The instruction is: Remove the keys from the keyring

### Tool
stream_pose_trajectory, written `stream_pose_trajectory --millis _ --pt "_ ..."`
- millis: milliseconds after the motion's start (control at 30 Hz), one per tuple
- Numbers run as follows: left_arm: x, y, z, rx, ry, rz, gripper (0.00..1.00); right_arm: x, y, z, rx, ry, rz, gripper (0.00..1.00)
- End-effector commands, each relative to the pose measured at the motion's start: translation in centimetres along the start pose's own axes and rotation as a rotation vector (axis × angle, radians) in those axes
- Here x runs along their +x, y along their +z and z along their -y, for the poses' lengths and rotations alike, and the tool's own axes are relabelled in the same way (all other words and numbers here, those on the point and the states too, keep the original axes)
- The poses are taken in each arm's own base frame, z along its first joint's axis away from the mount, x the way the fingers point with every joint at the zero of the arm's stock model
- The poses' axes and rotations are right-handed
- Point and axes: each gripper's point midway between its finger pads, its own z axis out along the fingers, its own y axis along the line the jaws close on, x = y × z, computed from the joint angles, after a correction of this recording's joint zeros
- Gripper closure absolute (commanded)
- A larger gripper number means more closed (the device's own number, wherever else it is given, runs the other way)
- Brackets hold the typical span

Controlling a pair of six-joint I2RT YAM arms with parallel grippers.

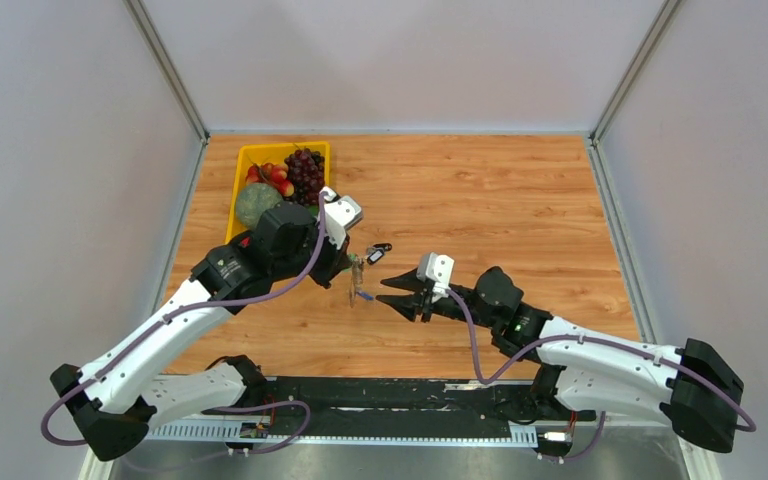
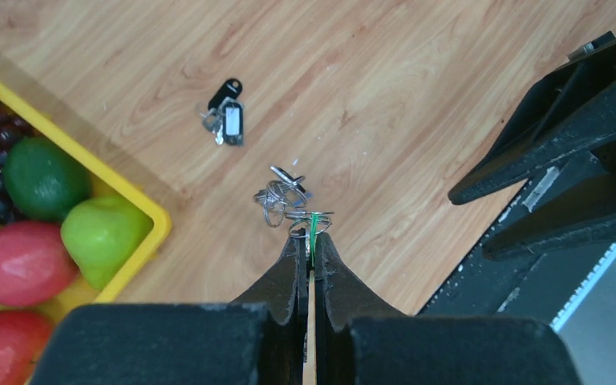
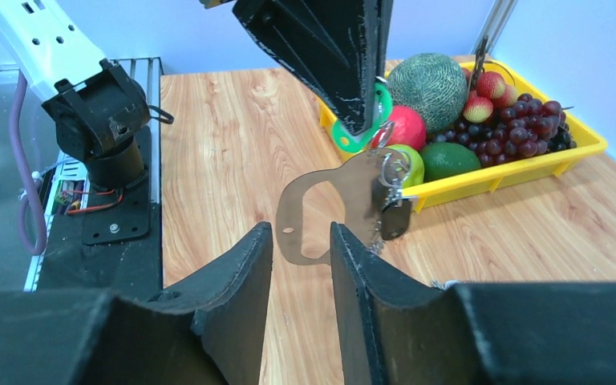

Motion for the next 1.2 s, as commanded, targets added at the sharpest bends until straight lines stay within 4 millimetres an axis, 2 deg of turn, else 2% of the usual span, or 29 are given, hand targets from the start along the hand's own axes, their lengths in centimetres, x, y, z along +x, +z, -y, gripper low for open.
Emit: stream_pose_trajectory --millis 0,400,667,1167 --pt "-0.1 -1.9 0.7 0.002 -0.096 -0.045 1.0 -3.5 1.0 0.3 0.001 -0.04 0.133 0.64" --pt "-0.8 -3.4 1.8 0.052 -0.107 -0.002 1.0 -5.2 3.6 0.6 -0.025 -0.051 0.179 0.65" --pt "-1.4 -3.6 2.3 0.077 -0.113 0.022 1.0 -5.3 4.9 0.5 -0.05 -0.033 0.184 0.66" --pt "-2.1 -4.4 3.0 0.106 -0.115 0.052 1.0 -3.3 6.4 0.9 -0.042 0.002 0.126 0.68"
